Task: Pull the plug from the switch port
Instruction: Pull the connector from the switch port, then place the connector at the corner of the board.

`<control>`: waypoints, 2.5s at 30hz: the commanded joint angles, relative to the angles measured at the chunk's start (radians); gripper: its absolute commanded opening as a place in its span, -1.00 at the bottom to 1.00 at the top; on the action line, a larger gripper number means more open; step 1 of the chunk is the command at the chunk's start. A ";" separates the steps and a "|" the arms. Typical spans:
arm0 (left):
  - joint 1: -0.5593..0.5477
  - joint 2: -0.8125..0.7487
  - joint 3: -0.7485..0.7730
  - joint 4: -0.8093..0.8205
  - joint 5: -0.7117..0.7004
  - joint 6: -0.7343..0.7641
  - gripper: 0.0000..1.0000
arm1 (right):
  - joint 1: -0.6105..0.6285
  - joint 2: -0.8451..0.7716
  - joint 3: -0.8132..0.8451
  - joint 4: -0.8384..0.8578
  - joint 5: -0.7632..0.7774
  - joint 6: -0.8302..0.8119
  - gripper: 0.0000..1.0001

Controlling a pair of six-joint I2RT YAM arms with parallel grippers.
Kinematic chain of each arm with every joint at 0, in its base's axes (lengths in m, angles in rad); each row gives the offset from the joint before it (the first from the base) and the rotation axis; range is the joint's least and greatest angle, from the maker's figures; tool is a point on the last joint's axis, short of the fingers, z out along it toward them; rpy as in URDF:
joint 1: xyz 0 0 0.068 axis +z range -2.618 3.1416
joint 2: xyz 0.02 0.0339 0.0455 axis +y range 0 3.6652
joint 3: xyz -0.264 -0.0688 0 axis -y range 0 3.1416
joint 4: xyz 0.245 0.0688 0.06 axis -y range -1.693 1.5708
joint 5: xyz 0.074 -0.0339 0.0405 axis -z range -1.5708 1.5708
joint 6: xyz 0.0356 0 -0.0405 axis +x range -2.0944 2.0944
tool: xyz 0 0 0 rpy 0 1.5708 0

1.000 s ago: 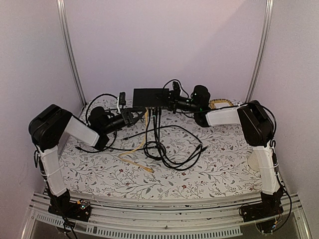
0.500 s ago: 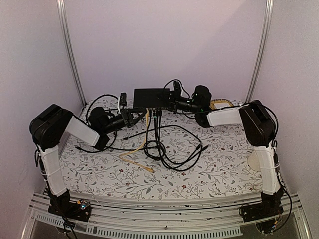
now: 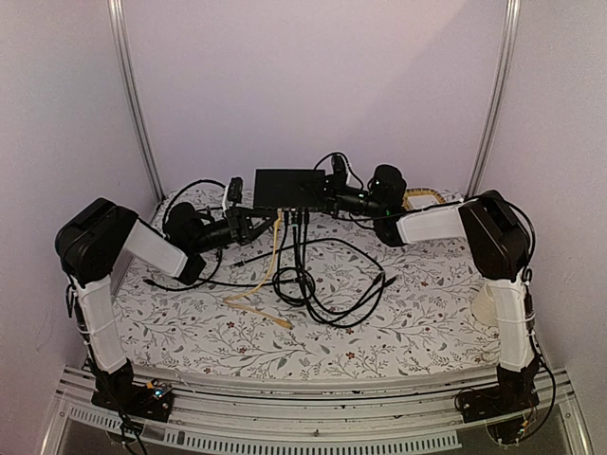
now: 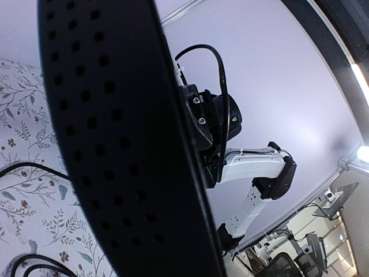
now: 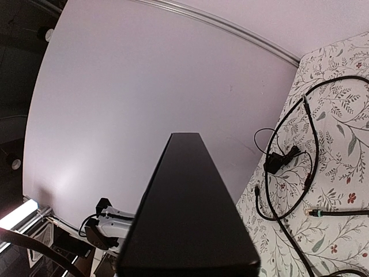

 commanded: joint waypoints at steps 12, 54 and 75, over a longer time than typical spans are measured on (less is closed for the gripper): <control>0.050 0.002 0.015 0.154 -0.057 -0.024 -0.95 | -0.009 -0.078 -0.056 0.011 -0.132 -0.016 -0.96; 0.448 -0.295 0.247 -1.158 -0.250 0.616 -1.00 | -0.128 -0.281 -0.322 -0.016 0.205 -0.117 -0.97; 0.380 -0.229 0.178 -0.884 -0.162 0.434 0.06 | -0.088 -0.265 -0.204 -0.086 0.131 -0.174 -0.97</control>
